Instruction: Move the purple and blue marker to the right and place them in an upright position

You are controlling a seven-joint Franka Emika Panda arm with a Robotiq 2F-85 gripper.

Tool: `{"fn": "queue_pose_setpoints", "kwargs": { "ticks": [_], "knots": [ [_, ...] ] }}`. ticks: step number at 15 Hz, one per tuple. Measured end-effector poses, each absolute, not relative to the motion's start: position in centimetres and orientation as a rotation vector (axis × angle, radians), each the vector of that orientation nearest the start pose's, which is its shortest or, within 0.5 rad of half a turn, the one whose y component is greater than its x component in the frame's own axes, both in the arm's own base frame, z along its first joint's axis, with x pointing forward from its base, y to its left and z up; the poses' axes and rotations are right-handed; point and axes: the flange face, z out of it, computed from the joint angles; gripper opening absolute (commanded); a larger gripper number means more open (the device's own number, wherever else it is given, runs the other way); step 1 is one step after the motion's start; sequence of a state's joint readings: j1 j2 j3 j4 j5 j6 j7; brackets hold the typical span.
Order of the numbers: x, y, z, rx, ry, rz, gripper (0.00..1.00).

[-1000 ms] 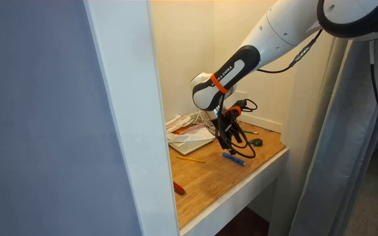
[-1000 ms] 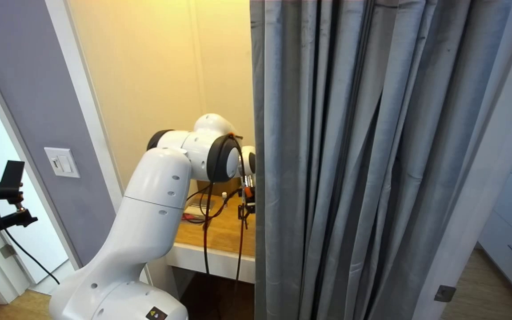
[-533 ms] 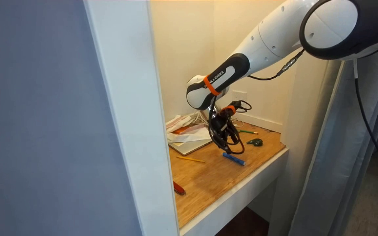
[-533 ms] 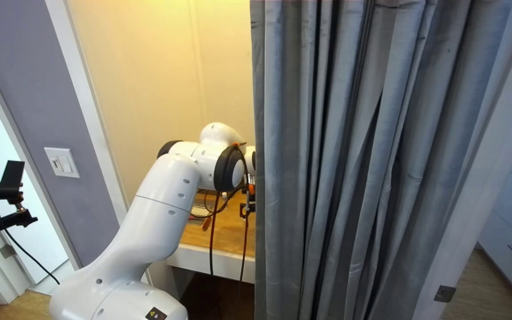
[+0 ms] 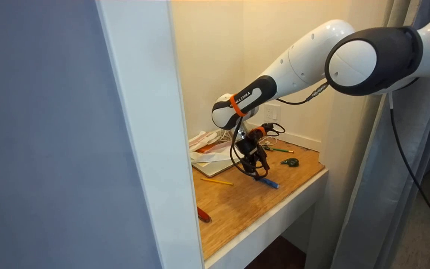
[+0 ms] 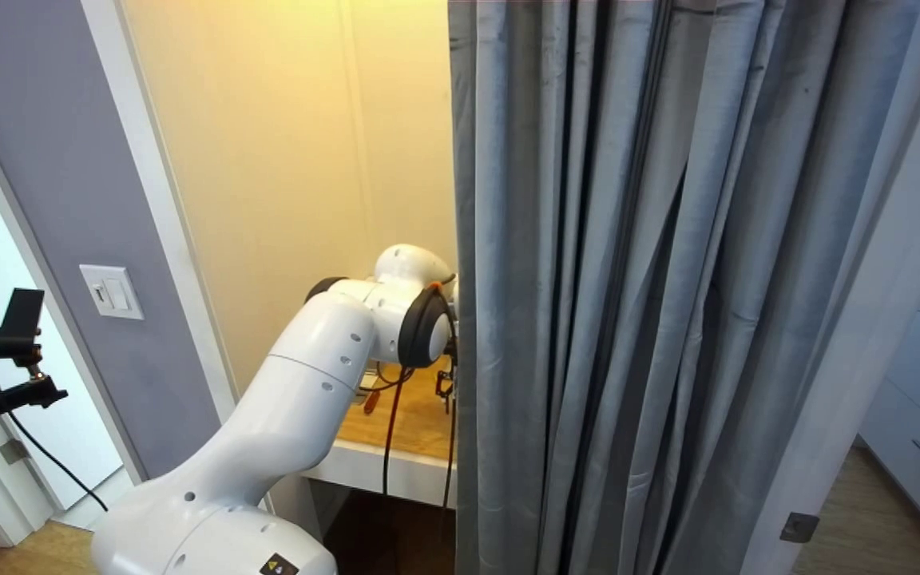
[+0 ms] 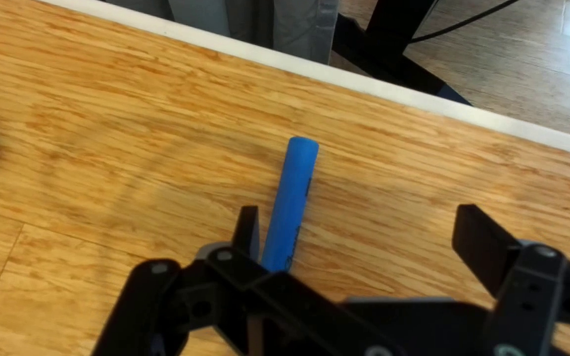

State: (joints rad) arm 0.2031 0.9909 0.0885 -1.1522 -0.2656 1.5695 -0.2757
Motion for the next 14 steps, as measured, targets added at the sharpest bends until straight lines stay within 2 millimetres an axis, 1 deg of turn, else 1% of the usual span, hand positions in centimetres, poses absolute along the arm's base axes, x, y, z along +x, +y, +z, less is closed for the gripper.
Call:
{"fn": "queue_pose_setpoints", "kwargs": {
  "ticks": [4,7,8,9,10,11,12,14],
  "knots": [
    [68.6,15.7,15.0,-3.041,-0.934,0.928,1.0],
    [69.4,15.3,14.5,-3.062,-0.901,0.91,1.0],
    [69.6,15.2,14.4,-3.067,-0.893,0.906,0.99],
    [69.8,15.1,14.3,-3.069,-0.887,0.906,0.74],
    [70.0,15.0,14.2,-3.071,-0.88,0.912,0.73],
    [70.1,15.0,14.1,-3.072,-0.874,0.916,0.67],
    [70.2,14.9,13.9,-3.073,-0.867,0.921,0.58],
    [70.4,14.8,13.7,-3.074,-0.858,0.929,0.43]
  ]
}}
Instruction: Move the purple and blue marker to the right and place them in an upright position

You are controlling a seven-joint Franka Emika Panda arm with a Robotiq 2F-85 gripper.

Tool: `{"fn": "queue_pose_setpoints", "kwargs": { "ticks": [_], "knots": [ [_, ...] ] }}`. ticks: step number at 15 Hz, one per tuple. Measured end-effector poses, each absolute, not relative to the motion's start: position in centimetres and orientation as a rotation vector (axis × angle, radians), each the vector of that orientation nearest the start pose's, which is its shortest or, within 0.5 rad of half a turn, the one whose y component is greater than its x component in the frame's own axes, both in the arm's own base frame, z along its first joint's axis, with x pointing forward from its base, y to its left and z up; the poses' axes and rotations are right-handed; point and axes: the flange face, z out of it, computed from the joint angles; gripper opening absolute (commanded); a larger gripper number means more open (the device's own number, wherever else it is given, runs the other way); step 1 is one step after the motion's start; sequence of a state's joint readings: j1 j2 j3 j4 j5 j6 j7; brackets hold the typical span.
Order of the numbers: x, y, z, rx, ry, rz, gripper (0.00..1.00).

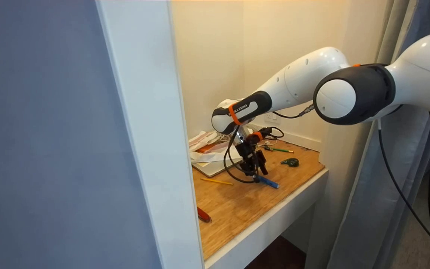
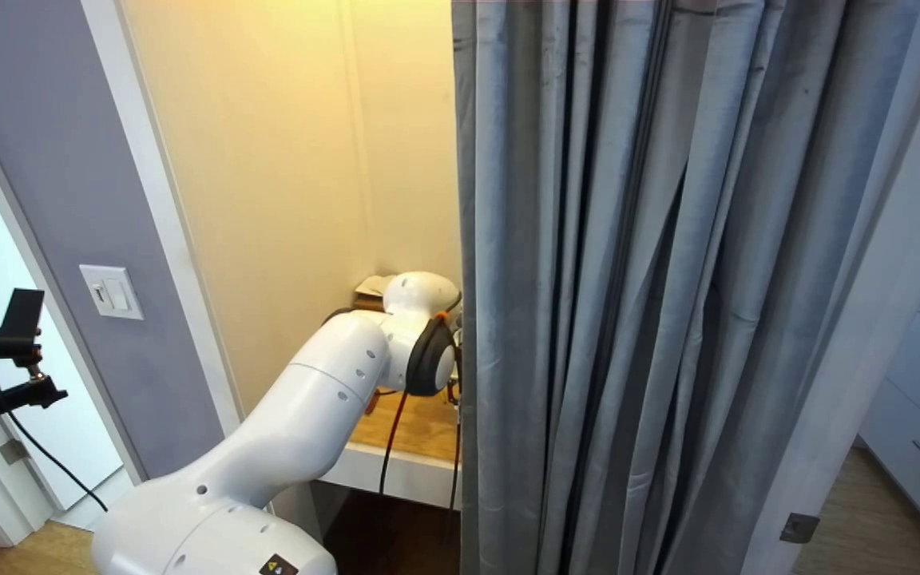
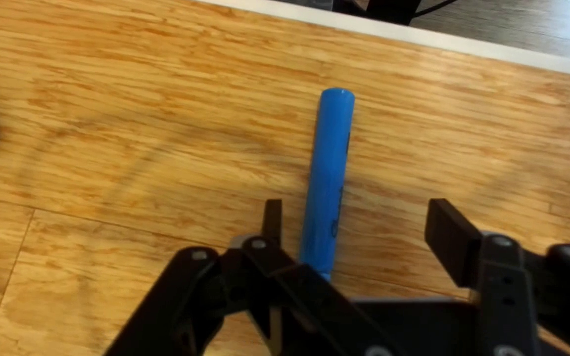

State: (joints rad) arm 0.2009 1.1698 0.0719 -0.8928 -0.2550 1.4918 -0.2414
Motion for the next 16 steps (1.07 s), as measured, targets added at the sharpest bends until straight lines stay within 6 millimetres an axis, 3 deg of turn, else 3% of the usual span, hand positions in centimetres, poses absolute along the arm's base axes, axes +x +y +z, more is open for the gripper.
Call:
{"fn": "queue_pose_setpoints", "kwargs": {
  "ticks": [6,16],
  "knots": [
    [70.75,14.42,12.92,-3.078,-0.837,0.946,0.07],
    [70.91,14.13,12.6,-3.078,-0.805,0.983,0.09]
  ]
}}
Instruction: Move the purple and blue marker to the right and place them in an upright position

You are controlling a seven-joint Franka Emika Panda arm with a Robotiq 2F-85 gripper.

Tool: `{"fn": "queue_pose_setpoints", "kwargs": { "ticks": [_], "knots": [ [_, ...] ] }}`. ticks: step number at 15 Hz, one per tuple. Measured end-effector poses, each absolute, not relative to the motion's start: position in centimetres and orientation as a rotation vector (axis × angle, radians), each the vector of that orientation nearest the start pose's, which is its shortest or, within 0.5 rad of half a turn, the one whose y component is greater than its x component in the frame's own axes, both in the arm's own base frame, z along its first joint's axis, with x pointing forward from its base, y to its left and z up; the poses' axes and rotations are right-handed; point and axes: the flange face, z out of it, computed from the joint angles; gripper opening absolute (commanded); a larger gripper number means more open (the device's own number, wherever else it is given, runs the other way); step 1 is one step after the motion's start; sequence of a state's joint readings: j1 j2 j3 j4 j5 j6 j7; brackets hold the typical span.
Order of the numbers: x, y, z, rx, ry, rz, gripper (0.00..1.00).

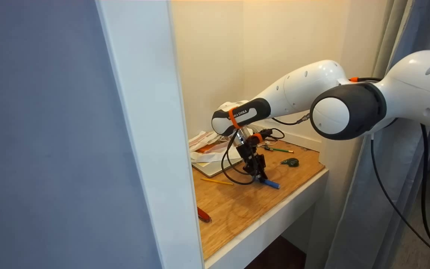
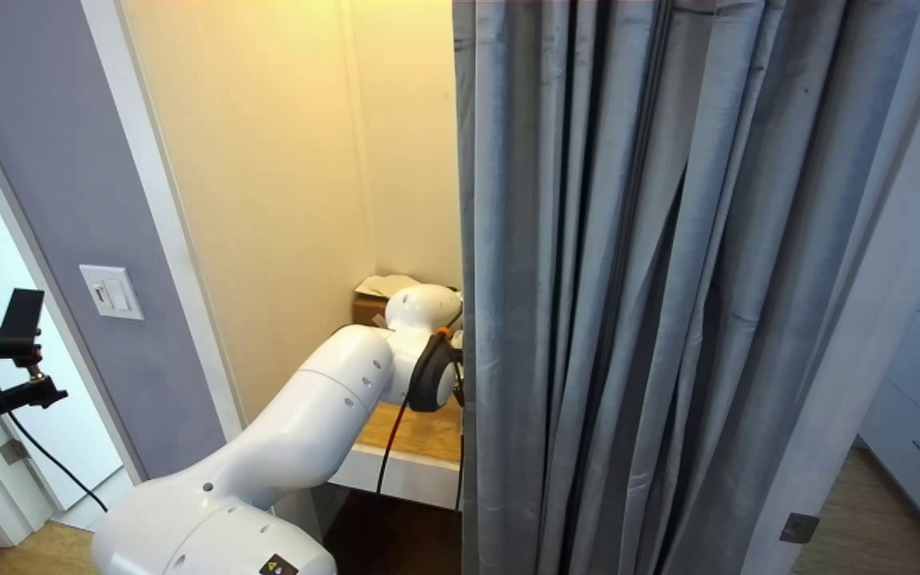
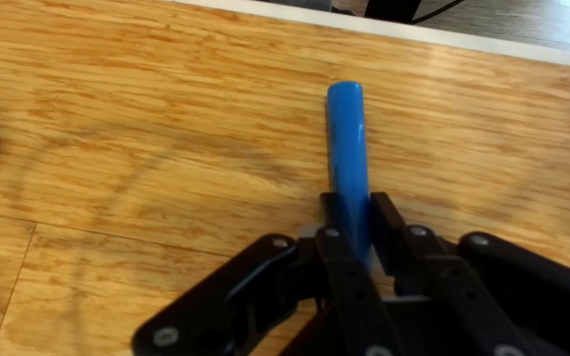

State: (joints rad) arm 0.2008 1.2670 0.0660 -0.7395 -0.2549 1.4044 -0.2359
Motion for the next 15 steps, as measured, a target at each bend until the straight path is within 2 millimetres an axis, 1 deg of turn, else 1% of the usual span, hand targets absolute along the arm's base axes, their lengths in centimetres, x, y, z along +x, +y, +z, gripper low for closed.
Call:
{"fn": "queue_pose_setpoints", "kwargs": {
  "ticks": [2,4,7,9,10,12,15],
  "knots": [
    [71.2,14.2,13.1,-3.063,-0.803,0.956,0.09],
    [71.8,13.8,14.7,-3.038,-0.794,0.891,0.09],
    [73.6,12.2,19.0,-2.989,-0.786,0.713,0.08],
    [74.9,10.6,21.5,-2.954,-0.831,0.56,0.08],
    [75.5,10.0,22.3,-2.936,-0.867,0.487,0.08],
    [76.3,9.0,23.1,-2.897,-0.944,0.342,0.08],
    [76.9,8.1,24.1,-2.823,-1.054,0.142,0.08]
  ]
}}
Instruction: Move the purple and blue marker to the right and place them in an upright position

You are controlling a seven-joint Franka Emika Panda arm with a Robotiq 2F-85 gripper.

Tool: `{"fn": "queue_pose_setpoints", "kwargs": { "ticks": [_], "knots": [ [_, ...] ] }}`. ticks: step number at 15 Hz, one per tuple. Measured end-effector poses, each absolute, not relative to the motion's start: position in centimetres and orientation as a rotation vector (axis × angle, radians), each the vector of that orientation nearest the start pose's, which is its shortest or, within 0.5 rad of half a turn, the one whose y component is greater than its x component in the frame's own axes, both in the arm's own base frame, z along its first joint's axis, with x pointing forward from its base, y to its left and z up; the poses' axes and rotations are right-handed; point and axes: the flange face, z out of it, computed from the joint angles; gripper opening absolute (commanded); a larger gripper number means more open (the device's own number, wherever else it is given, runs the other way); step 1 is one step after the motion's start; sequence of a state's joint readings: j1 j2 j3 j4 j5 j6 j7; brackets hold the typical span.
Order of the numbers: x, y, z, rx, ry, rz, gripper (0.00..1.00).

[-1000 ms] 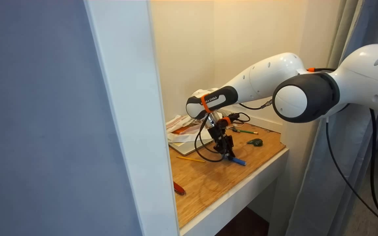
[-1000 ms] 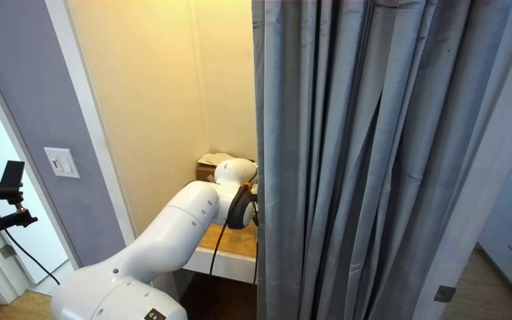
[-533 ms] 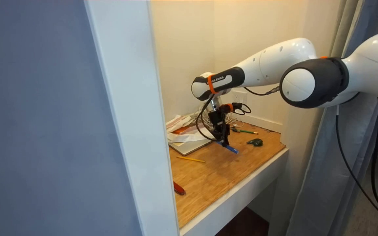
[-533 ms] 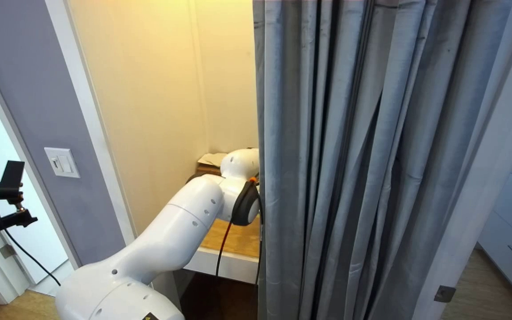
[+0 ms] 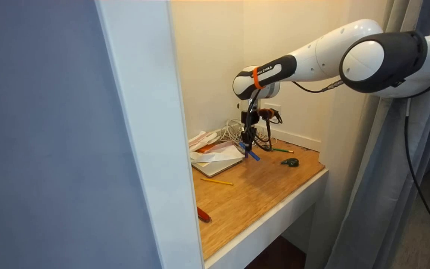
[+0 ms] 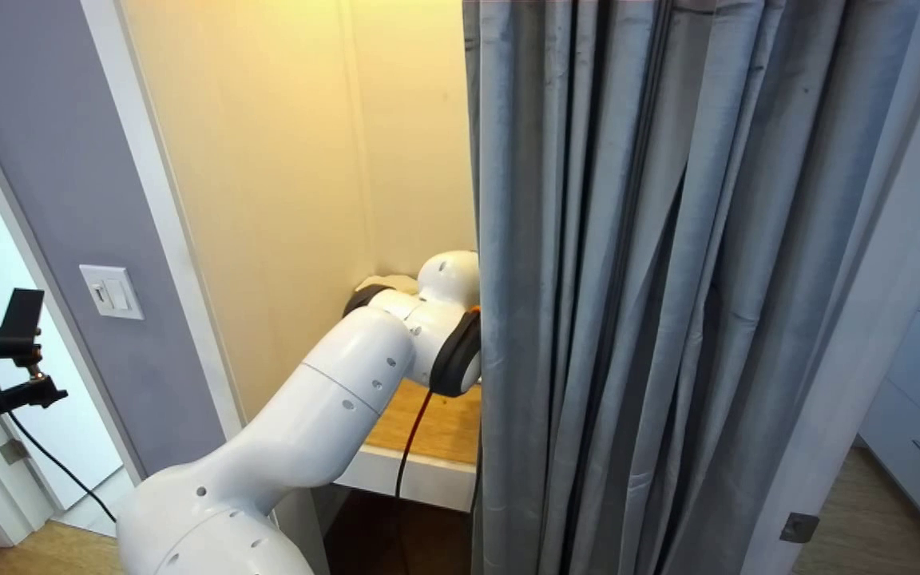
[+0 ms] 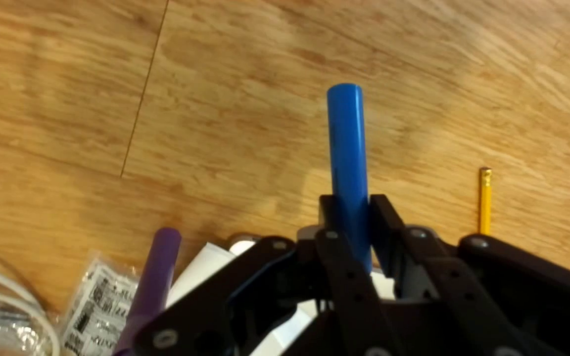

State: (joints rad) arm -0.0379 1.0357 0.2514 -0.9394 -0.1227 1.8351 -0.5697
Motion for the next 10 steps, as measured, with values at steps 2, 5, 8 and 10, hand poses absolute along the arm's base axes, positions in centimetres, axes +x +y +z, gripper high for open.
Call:
{"fn": "queue_pose_setpoints", "kwargs": {
  "ticks": [2,5,8,10],
  "knots": [
    [76.9,7.7,25.0,-2.759,-1.116,0.017,0.08],
    [76.4,6.8,26.1,-2.639,-1.184,-0.154,0.08],
    [75.0,5.9,26.8,-2.492,-1.277,-0.275,0.08],
    [73.7,5.4,26.9,-2.379,-1.333,-0.338,0.08]
  ]
}}
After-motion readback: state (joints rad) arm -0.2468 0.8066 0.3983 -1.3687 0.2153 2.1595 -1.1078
